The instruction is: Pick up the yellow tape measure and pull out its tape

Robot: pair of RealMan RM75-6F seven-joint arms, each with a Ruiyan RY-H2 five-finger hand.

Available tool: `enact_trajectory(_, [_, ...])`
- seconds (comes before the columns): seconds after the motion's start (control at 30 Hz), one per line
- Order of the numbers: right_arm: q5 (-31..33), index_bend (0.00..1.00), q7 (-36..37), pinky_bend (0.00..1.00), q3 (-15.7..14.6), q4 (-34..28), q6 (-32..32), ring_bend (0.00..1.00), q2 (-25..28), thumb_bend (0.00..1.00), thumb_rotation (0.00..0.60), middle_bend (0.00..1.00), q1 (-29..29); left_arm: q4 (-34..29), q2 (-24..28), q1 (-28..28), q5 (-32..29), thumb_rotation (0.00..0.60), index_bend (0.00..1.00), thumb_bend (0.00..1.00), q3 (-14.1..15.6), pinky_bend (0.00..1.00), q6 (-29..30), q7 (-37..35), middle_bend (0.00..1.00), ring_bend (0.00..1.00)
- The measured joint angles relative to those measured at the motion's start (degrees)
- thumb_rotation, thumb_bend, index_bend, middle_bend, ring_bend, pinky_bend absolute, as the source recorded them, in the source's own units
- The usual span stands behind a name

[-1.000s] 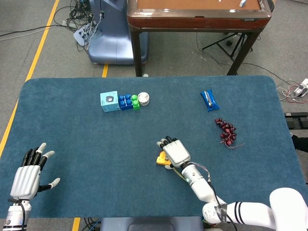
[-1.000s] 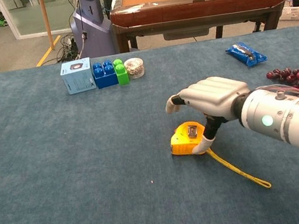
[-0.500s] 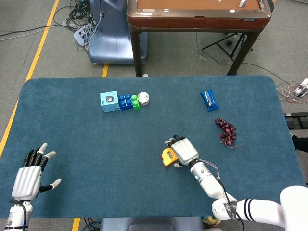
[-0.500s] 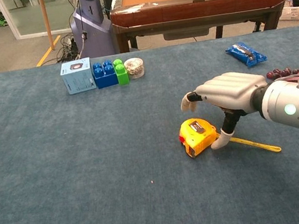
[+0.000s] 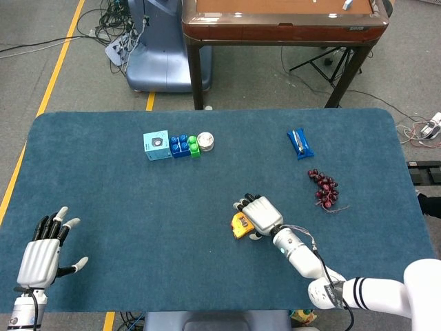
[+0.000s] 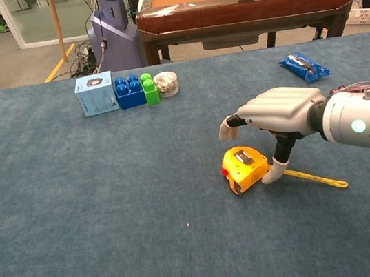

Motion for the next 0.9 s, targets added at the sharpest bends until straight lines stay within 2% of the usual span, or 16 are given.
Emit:
enact_trajectory(0.47, [3.9,0.22,-4.4,0.28,1.4,2.4,3.7,0.17,-6.2,0.00,0.600,0.27,2.6,0.7,0.4,0.1,0.2,0.600,0.21,0.10,0.0,0.00,0.0,-1.2,0.02,0.00])
enact_trajectory(0.9, [6.7,0.22,-4.5,0.28,-0.5,0.4,3.3,0.18,-3.6,0.01,0.600,0.30,2.4,0.3,0.4,0.2,0.3,0.600,0.21,0.10,0.3,0.00,-0.4,-1.3,0.01,0.00])
